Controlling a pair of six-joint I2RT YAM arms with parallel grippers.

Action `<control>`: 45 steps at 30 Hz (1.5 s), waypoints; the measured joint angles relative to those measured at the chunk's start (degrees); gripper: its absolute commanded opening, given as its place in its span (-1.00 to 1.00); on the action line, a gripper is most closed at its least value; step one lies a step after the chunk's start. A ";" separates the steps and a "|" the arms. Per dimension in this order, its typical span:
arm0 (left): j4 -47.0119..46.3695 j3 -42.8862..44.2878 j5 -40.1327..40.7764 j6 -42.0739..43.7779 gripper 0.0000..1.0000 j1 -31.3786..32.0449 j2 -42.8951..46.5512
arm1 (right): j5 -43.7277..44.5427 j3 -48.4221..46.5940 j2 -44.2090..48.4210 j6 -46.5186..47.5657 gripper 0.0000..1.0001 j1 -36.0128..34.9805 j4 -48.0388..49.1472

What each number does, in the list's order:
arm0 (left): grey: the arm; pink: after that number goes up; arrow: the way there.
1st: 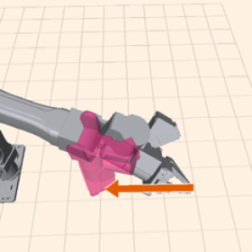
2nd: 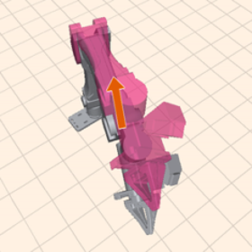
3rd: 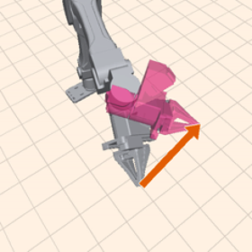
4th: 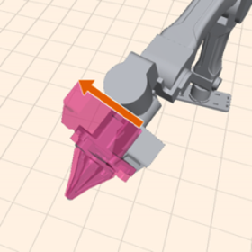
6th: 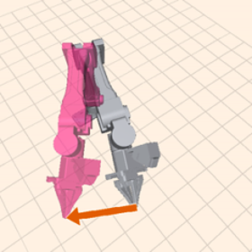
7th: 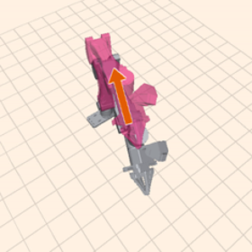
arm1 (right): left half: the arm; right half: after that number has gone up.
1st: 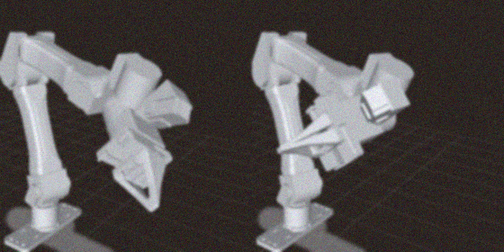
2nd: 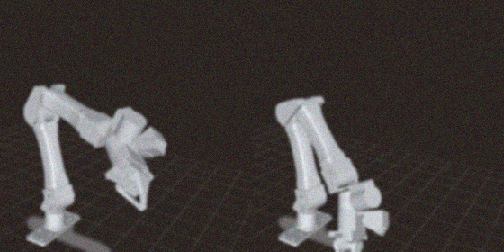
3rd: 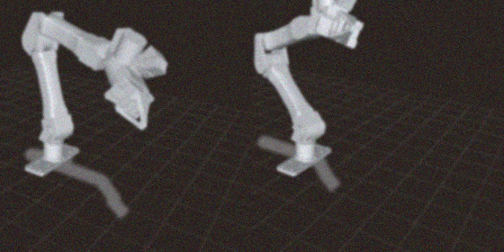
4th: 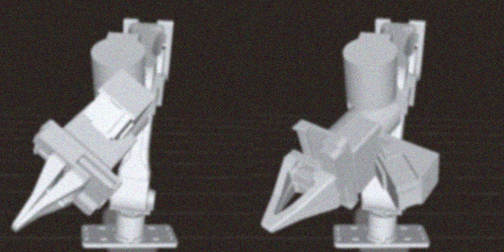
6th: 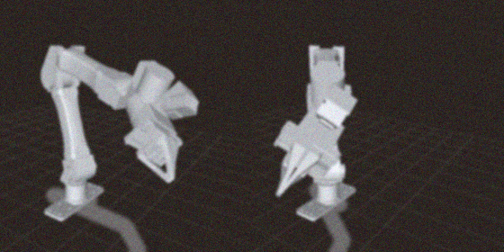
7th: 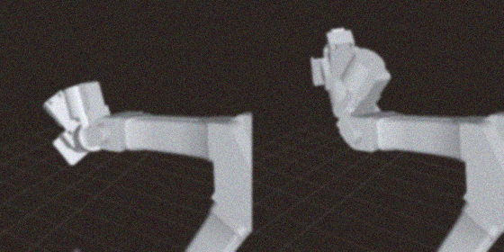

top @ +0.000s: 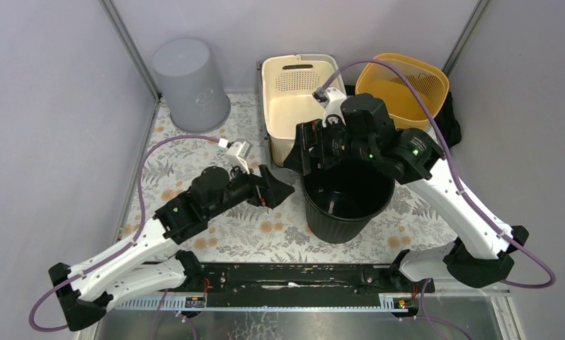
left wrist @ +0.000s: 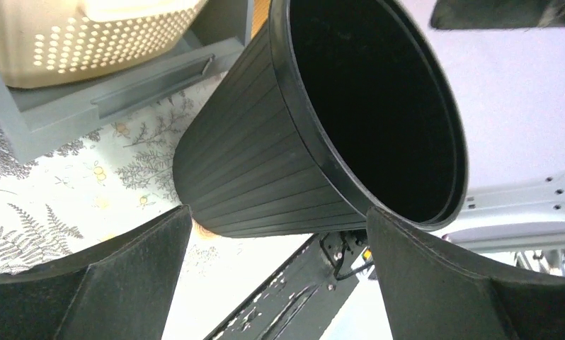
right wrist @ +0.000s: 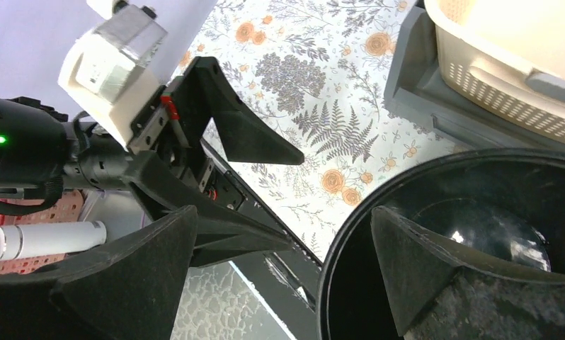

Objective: Turn the large container upside down
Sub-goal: Turn the container upside down at the center of the board.

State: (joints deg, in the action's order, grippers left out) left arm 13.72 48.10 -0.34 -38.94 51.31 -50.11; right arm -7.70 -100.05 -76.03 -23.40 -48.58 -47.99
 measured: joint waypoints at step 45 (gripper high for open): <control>-5.55 10.05 2.29 2.62 1.00 0.00 -6.12 | -6.99 -11.08 -2.27 -9.07 0.99 0.00 -11.98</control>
State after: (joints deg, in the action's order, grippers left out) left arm 8.16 58.15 1.96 -36.32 51.31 -56.23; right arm -14.70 -111.13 -78.30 -32.47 -48.58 -59.96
